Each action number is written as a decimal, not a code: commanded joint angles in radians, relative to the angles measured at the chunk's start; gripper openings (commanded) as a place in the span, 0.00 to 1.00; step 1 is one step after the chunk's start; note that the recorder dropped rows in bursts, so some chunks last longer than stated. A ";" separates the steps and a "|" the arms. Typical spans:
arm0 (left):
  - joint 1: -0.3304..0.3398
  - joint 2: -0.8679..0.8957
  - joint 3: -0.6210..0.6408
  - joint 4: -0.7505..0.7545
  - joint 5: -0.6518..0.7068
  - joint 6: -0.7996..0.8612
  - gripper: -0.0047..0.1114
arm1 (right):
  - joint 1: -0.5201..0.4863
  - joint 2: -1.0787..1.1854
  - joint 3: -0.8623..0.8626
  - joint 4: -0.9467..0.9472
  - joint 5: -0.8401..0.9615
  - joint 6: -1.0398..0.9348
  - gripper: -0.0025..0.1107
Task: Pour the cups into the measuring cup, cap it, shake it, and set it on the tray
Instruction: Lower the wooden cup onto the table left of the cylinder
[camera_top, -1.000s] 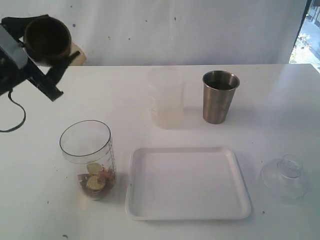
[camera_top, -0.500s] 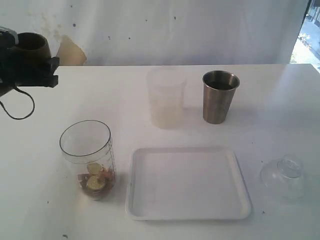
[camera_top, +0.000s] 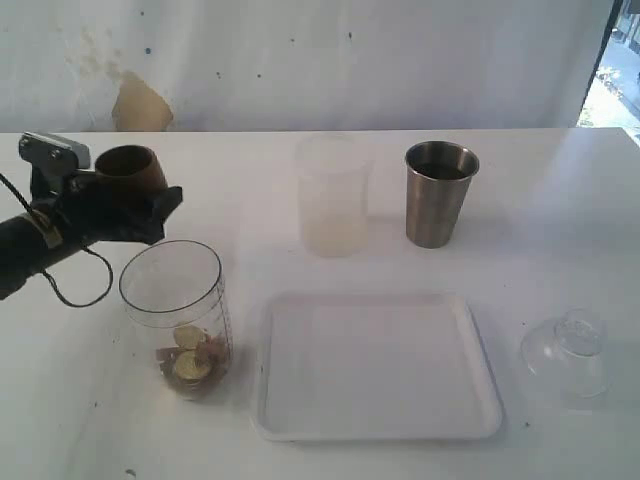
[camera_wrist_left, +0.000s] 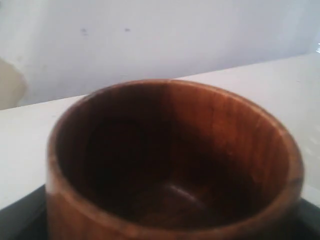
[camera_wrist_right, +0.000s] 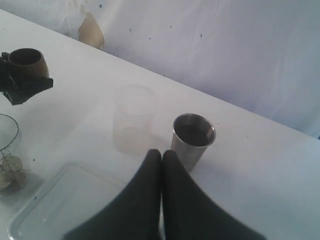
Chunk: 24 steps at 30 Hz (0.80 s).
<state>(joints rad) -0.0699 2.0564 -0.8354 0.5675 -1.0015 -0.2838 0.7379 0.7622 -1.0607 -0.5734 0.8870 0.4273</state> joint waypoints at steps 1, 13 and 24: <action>-0.001 0.088 -0.004 -0.075 -0.115 0.082 0.04 | -0.002 -0.005 0.005 -0.001 0.002 -0.004 0.02; -0.001 0.257 -0.038 -0.163 -0.220 0.211 0.04 | -0.002 -0.005 0.005 -0.003 0.000 0.021 0.02; -0.001 0.257 -0.039 -0.210 -0.220 0.211 0.65 | -0.002 -0.005 0.005 -0.003 0.004 0.019 0.02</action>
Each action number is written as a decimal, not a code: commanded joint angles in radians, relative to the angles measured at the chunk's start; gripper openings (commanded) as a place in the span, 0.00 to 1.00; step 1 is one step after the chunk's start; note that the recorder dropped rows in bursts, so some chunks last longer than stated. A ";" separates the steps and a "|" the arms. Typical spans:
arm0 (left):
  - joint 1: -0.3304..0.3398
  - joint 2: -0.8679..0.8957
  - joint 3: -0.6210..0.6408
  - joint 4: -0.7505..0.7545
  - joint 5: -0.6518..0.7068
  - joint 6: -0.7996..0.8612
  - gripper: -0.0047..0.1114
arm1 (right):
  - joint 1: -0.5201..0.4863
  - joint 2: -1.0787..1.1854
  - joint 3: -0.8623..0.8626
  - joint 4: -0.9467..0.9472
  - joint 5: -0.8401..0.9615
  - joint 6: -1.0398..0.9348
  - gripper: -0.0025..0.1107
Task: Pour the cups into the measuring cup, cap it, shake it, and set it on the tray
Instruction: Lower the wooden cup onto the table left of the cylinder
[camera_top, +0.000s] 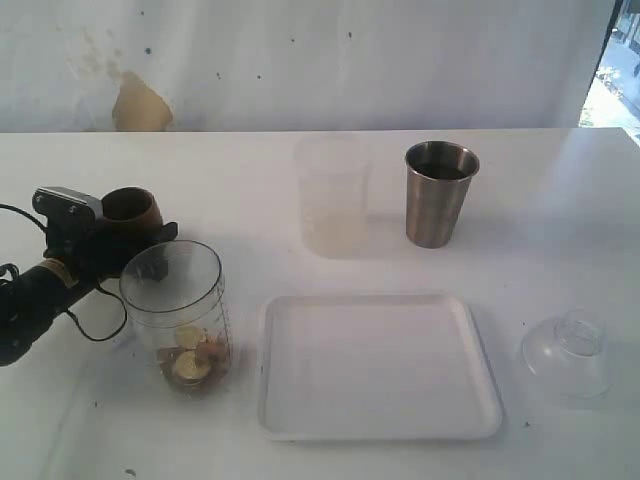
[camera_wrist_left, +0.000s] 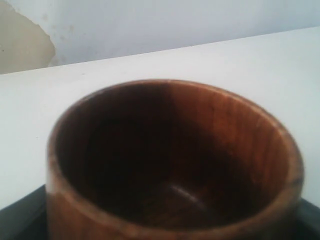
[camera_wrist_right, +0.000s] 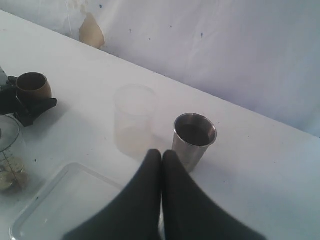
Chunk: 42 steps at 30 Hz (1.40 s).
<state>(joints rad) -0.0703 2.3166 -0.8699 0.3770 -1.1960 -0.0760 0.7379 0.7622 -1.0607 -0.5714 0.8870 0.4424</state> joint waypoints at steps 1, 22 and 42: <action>-0.001 -0.003 -0.004 -0.019 -0.025 0.004 0.69 | -0.002 -0.005 0.005 -0.005 0.004 0.004 0.02; 0.001 -0.071 0.063 -0.025 -0.025 0.051 0.77 | -0.002 -0.005 0.005 -0.005 0.006 0.004 0.02; 0.001 -0.158 0.129 0.012 -0.025 0.059 0.77 | -0.002 -0.005 0.005 -0.005 0.008 0.004 0.02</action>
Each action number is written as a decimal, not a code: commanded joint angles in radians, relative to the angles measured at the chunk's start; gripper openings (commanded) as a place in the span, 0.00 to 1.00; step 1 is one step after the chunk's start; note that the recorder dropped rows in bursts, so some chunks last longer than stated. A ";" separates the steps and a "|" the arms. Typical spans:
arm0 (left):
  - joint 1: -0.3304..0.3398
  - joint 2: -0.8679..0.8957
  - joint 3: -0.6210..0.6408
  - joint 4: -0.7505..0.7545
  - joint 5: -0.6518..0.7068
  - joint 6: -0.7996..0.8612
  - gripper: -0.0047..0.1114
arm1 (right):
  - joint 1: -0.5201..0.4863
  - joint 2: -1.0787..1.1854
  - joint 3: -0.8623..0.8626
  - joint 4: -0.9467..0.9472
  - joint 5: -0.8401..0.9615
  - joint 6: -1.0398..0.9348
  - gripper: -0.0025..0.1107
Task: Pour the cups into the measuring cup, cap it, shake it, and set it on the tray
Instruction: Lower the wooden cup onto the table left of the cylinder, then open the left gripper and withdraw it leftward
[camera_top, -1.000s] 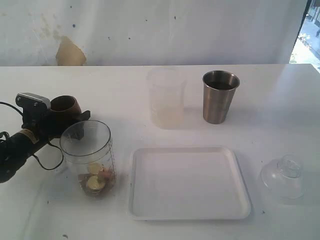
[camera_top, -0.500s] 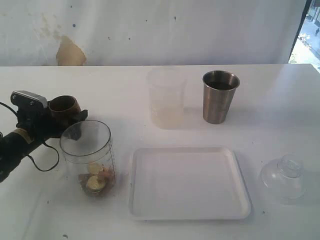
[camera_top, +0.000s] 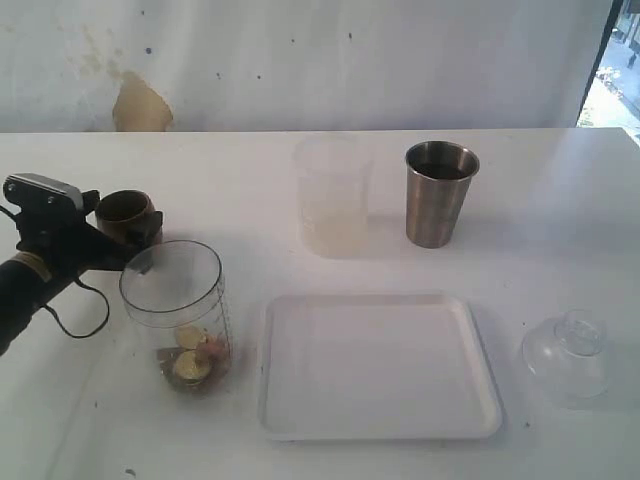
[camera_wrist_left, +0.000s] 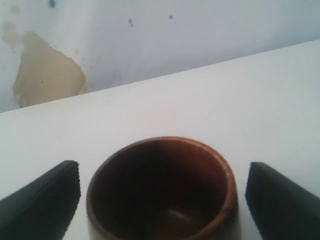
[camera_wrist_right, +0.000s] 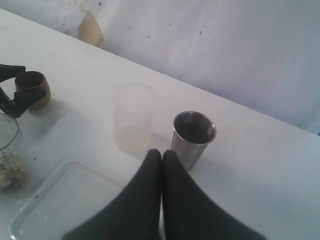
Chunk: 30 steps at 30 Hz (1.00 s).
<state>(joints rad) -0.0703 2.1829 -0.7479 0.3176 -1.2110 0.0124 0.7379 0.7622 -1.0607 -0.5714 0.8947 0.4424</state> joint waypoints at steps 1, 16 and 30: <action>0.001 -0.030 0.007 0.089 -0.010 -0.029 0.77 | -0.002 -0.005 0.005 -0.005 0.000 0.004 0.02; 0.001 -0.389 0.116 -0.043 -0.010 0.019 0.14 | -0.002 -0.005 0.005 -0.007 0.000 0.004 0.02; 0.001 -0.895 0.358 0.060 -0.010 -0.232 0.04 | -0.002 -0.005 0.005 -0.008 -0.001 0.006 0.02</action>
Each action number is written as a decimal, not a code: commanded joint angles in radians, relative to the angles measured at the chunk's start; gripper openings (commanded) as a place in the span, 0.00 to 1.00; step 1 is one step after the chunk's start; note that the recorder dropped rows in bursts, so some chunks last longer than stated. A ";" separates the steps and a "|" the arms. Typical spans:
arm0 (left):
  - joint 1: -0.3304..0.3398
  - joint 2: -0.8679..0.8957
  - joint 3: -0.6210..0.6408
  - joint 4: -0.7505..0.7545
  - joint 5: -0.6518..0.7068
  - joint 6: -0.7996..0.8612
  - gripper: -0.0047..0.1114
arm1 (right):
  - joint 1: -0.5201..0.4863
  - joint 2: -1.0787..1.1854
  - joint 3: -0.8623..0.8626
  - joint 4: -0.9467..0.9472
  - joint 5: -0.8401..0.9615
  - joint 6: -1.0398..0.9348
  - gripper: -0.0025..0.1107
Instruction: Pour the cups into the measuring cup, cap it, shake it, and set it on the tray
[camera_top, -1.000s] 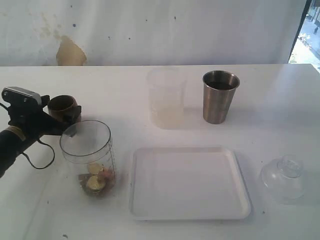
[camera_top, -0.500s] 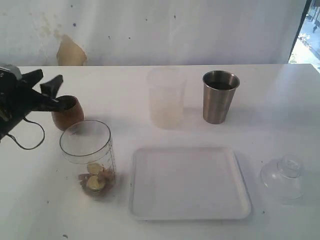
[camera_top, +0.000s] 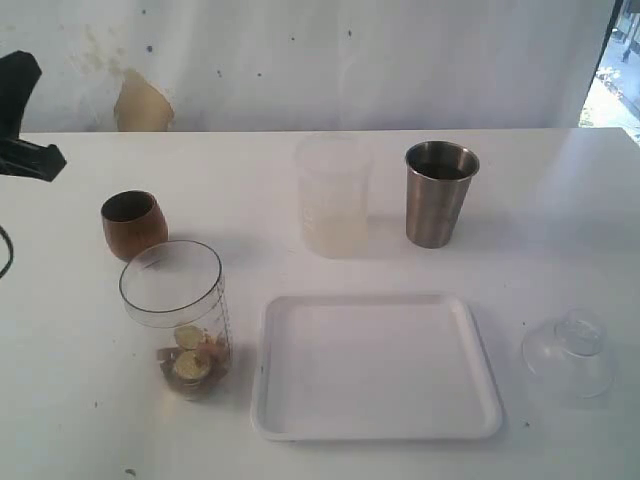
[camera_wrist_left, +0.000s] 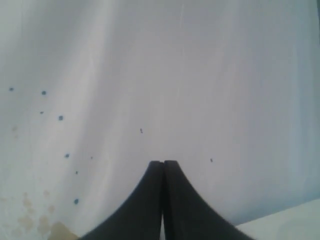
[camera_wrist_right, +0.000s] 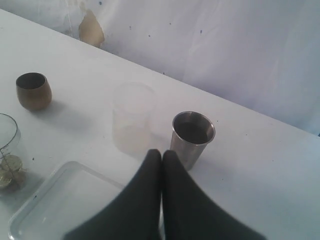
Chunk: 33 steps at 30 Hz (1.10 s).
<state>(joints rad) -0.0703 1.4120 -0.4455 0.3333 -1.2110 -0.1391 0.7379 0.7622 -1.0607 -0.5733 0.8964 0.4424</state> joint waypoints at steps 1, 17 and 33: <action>0.001 -0.159 0.072 0.062 -0.010 -0.088 0.04 | -0.002 -0.005 0.005 -0.006 -0.003 0.006 0.02; 0.001 -0.329 0.106 0.161 0.032 -0.126 0.04 | -0.002 -0.005 0.005 -0.006 -0.005 0.006 0.02; 0.001 -0.332 0.158 0.142 0.037 -0.079 0.04 | -0.002 -0.005 0.005 -0.004 -0.005 0.006 0.02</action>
<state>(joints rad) -0.0703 1.0857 -0.3170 0.4935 -1.1752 -0.2358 0.7379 0.7622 -1.0607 -0.5753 0.8964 0.4446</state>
